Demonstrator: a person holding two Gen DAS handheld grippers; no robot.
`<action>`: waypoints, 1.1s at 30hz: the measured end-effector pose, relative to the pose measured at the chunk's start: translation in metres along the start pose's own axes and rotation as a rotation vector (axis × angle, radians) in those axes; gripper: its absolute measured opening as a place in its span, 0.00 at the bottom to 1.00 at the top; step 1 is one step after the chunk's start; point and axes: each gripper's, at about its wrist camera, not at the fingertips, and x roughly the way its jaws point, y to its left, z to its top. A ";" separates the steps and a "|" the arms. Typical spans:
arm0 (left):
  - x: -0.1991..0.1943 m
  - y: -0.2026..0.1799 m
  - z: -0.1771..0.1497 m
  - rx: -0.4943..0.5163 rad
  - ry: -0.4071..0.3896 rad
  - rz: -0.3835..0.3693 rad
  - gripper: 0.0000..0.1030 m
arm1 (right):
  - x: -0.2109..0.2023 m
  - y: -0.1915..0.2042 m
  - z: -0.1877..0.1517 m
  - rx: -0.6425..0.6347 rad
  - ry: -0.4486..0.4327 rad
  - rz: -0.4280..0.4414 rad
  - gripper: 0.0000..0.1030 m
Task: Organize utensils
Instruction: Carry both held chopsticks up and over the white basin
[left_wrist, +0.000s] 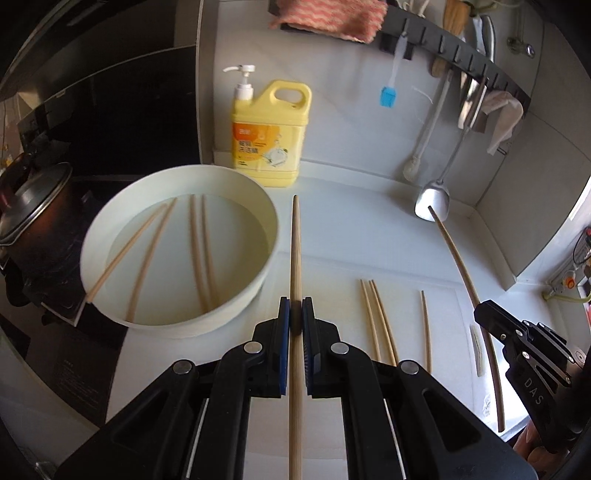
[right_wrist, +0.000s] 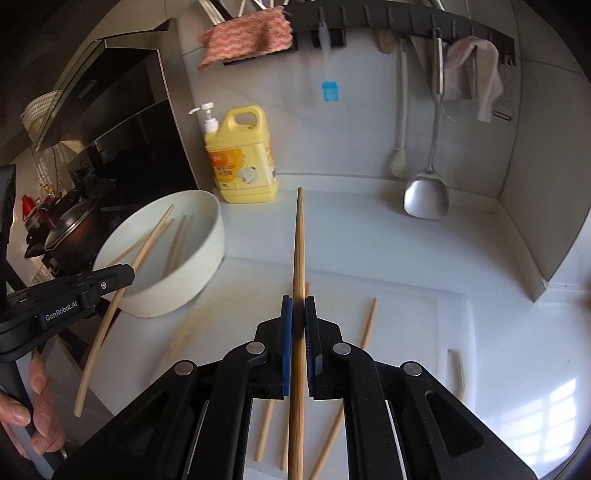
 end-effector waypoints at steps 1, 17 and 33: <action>-0.004 0.011 0.004 -0.012 -0.005 0.008 0.07 | 0.002 0.011 0.007 -0.003 0.000 0.020 0.06; 0.049 0.187 0.071 -0.030 0.051 0.012 0.07 | 0.120 0.178 0.086 0.031 0.041 0.142 0.06; 0.135 0.205 0.074 -0.034 0.190 0.003 0.07 | 0.212 0.197 0.088 0.048 0.189 0.172 0.06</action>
